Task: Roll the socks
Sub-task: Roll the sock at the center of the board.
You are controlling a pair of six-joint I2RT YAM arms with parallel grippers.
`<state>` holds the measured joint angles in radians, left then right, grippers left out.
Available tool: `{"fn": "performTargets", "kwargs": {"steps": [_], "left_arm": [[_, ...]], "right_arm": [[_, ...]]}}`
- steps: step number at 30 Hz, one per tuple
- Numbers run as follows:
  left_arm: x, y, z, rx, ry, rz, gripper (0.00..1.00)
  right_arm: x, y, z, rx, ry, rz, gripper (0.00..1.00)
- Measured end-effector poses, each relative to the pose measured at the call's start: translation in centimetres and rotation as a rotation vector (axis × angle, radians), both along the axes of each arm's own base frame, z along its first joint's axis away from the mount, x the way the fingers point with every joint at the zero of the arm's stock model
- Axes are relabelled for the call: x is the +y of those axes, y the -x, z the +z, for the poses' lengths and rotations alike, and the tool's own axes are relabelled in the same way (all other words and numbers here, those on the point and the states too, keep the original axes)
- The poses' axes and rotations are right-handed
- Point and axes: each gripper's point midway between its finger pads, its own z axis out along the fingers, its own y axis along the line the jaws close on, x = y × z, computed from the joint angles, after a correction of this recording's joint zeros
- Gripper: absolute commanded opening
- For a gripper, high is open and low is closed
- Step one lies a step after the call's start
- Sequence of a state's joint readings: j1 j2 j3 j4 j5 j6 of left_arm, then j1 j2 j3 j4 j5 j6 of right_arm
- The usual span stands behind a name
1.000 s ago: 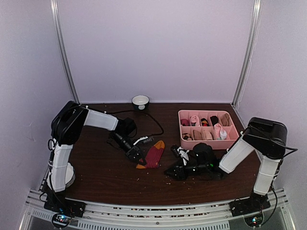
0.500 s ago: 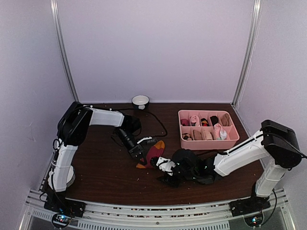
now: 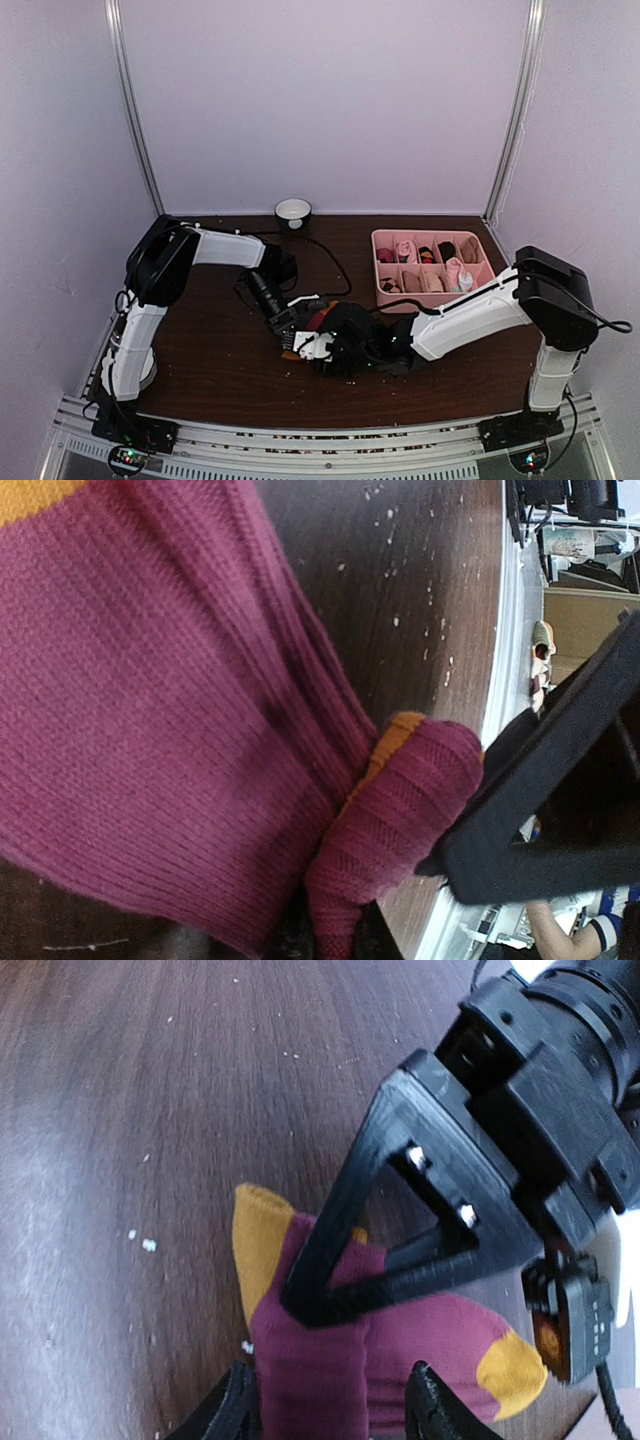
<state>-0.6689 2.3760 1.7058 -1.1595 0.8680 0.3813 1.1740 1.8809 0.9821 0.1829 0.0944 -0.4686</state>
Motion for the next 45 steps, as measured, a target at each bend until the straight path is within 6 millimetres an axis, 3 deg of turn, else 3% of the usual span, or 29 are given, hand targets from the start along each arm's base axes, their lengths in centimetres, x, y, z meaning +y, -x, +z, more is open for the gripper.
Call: {"fn": "performTargets", "kwargs": {"steps": [11, 16, 19, 21, 22, 23, 24, 26, 32, 35, 39, 43, 45], "left_arm": [[0.0, 0.3, 0.0, 0.045, -0.018, 0.002, 0.15], [0.0, 0.4, 0.2, 0.058, -0.018, 0.001, 0.23], [0.0, 0.5, 0.4, 0.067, -0.012, 0.001, 0.43], [0.2, 0.6, 1.0, 0.072, -0.006, 0.006, 0.49], [0.3, 0.6, 1.2, 0.059, -0.006, 0.005, 0.63], [0.4, 0.6, 1.3, 0.042, -0.004, 0.002, 0.92], [0.6, 0.7, 1.6, 0.023, 0.0, 0.001, 0.97], [0.9, 0.7, 2.5, -0.027, 0.005, 0.002, 0.98], [4.5, -2.4, 3.6, -0.37, -0.055, 0.037, 0.98], [5.5, -3.2, 5.7, -0.532, -0.06, 0.054, 0.98], [6.0, -5.9, 7.9, -0.682, -0.076, 0.129, 0.98], [7.4, -8.5, 6.4, -0.661, -0.055, 0.198, 0.98], [8.7, -8.7, 5.8, -0.687, -0.056, 0.205, 0.98]], "right_arm": [[1.1, -0.2, -1.9, 0.005, 0.04, 0.024, 0.37], [1.0, -0.3, -2.1, 0.026, 0.023, 0.006, 0.24], [1.0, -0.3, -2.4, 0.066, -0.005, -0.015, 0.2], [0.9, -0.5, -2.5, 0.106, -0.038, -0.03, 0.18], [0.9, -0.7, -2.5, 0.13, -0.06, -0.04, 0.18], [0.8, -0.9, -2.5, 0.16, -0.087, -0.049, 0.17], [0.7, -1.1, -2.6, 0.188, -0.111, -0.057, 0.16], [0.6, -1.4, -2.8, 0.258, -0.173, -0.055, 0.15], [0.3, -1.6, -2.8, 0.529, -0.385, -0.058, 0.12], [-0.2, -1.6, -3.0, 0.645, -0.462, -0.062, 0.11], [-0.6, -1.2, -3.0, 0.743, -0.525, -0.055, 0.11], [-1.2, -0.8, -2.9, 0.813, -0.551, -0.061, 0.1], [-1.4, -0.7, -3.0, 0.839, -0.556, -0.066, 0.11]]}}
